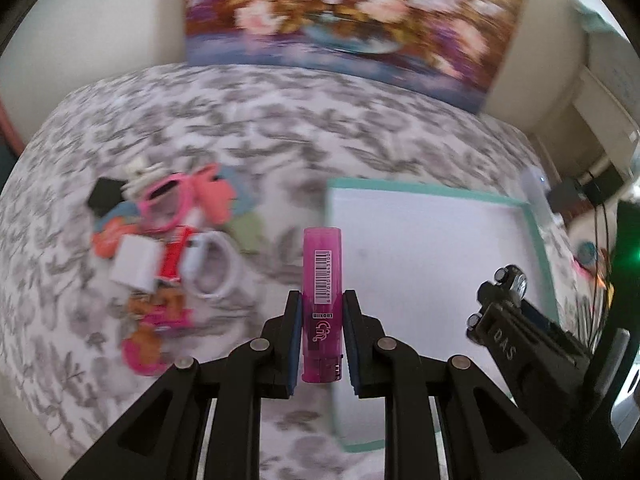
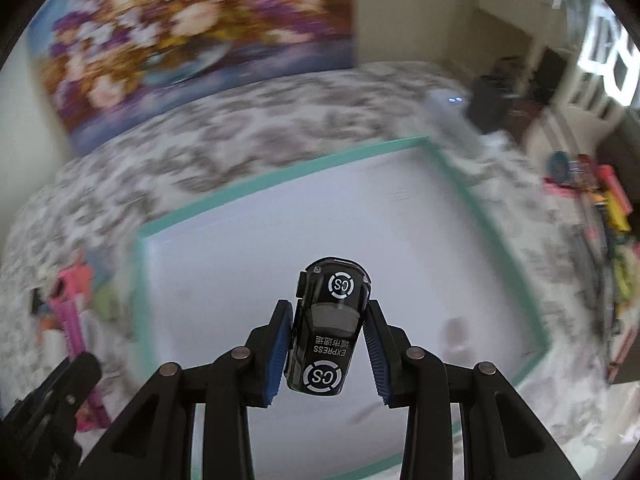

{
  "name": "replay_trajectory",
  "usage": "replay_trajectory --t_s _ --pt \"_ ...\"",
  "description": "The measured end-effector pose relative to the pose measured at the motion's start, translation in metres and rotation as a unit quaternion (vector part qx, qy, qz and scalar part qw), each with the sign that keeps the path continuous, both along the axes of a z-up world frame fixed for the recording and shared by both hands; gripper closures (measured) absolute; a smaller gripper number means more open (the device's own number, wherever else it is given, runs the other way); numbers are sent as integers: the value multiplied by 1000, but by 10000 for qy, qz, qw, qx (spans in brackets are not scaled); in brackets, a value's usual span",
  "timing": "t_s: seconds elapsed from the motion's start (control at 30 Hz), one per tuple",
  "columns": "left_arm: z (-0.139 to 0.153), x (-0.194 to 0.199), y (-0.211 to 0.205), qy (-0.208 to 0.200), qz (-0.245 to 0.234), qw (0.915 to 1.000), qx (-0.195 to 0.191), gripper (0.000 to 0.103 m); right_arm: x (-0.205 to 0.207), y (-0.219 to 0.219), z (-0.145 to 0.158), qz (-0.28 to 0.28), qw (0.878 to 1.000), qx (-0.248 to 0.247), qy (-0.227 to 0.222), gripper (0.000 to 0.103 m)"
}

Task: Organize rigid objects
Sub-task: 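Carry both items over the white tray and open both tools to drop them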

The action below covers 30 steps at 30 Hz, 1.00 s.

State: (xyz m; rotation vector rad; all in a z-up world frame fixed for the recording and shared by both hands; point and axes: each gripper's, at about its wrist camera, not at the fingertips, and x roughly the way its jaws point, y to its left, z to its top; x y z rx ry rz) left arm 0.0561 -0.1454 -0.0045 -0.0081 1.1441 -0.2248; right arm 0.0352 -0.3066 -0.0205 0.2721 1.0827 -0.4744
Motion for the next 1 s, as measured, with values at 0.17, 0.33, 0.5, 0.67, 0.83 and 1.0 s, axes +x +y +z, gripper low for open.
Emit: replay_trajectory --t_s 0.17,0.33,0.5,0.67,0.83,1.0 --pt "-8 -5 -36 22 -464 9989 -103 83 -14 -32 0 -368 9993 -115 -4 64" --pt "-18 -9 -57 66 -732 9972 -105 83 -19 -45 -6 -490 9988 -52 34 64" --pt "-28 -12 -68 79 -905 9957 168 82 -17 -42 -20 -466 9987 31 187 64" --pt "-35 -9 -65 158 -874 9958 236 82 -16 -40 -28 -454 9984 117 314 64" --pt "-33 -8 -64 131 -848 9960 259 77 -16 -40 -26 -455 9985 107 298 62" --pt "-23 -6 -56 16 -731 9971 206 44 -20 -45 -17 -639 9976 189 164 48"
